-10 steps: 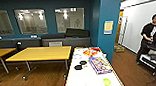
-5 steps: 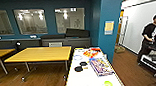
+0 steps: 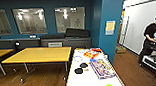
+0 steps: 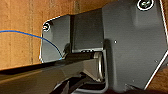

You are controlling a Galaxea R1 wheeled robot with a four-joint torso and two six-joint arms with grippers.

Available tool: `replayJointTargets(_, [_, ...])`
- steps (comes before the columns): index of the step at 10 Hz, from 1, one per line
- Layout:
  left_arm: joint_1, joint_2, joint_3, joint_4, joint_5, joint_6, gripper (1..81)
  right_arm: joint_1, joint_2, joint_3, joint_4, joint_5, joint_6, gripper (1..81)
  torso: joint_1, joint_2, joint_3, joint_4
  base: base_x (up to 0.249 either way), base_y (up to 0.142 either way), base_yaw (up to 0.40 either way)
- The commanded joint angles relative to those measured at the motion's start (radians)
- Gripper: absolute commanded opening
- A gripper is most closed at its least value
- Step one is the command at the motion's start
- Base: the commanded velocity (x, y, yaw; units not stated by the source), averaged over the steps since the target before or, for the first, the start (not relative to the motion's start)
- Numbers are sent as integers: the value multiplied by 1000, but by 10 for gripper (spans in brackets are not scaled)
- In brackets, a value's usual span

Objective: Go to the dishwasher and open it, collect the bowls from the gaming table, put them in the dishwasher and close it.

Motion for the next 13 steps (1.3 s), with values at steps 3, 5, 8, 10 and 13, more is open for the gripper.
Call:
replayJointTargets(3, [-43, -1, 2, 1, 49, 3, 811, 25, -42, 60, 5, -57, 4, 811, -1, 0, 0, 0, 0, 0, 0])
replayJointTargets(5, [-43, -7, 2, -1, 48, 0, 811, 24, -143, 224, 5, -55, 9, 811, -1, 0, 0, 0, 0, 0, 0])
replayJointTargets(8, [-43, -4, 2, -1, 46, 0, 811, 22, -422, 637, 28, 48, 29, 811, -1, 0, 0, 0, 0, 0, 0])
replayJointTargets(10, [-41, -3, 2, -1, 46, 0, 811, 36, -565, 818, 19, 66, 32, 811, -1, 0, 0, 0, 0, 0, 0])
replayJointTargets(13, [-41, -1, 2, -1, 45, 0, 811, 77, -752, 1015, 23, 115, 30, 811, -1, 0, 0, 0, 0, 0, 0])
